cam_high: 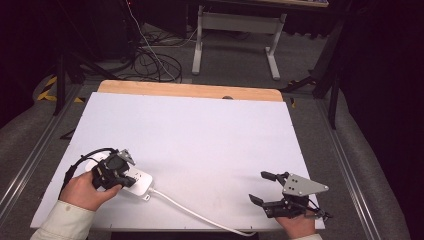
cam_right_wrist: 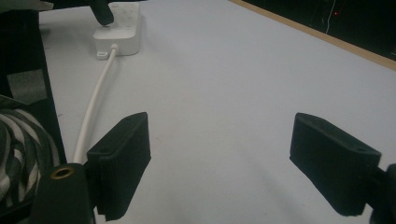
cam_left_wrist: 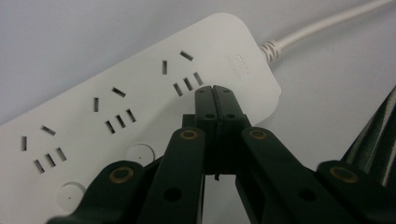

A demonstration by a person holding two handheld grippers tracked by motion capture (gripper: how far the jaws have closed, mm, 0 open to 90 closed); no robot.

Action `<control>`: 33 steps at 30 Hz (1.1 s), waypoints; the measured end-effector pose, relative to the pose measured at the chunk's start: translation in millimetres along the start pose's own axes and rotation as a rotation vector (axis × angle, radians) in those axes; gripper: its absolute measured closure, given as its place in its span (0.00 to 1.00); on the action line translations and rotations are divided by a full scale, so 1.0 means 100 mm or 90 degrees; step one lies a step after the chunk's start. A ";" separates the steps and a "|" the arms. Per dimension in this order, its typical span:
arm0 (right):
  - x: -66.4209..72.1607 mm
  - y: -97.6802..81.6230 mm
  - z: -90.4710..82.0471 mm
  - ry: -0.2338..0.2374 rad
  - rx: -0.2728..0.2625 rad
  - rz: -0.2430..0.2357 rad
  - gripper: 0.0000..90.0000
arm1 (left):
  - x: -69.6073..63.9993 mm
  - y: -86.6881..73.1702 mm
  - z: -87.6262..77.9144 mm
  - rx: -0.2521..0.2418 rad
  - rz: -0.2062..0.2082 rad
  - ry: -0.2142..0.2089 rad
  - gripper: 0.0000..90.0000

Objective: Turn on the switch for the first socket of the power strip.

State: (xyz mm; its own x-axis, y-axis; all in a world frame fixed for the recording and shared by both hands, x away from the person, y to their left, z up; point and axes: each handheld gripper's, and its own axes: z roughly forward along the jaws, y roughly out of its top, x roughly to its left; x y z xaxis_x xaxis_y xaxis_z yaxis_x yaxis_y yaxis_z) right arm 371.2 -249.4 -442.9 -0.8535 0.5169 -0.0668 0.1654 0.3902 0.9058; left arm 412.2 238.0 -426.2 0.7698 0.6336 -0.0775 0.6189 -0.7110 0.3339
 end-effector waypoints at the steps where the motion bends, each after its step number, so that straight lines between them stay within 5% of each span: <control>1: 0.00 0.00 0.00 0.000 0.000 0.000 0.23 | 0.00 0.00 0.00 0.000 0.001 0.002 1.00; 33: 0.00 0.00 -0.01 0.001 0.000 0.001 0.23 | -0.04 -0.02 0.05 -0.001 -0.005 0.023 1.00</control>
State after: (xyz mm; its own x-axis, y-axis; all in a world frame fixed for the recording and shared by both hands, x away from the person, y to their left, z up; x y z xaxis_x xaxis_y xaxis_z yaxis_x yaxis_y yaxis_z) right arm 370.7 -249.9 -442.9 -0.8541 0.5160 -0.0648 0.1667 0.3898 0.9057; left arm 408.4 235.7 -431.1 0.7587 0.6497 -0.0470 0.6246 -0.7053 0.3353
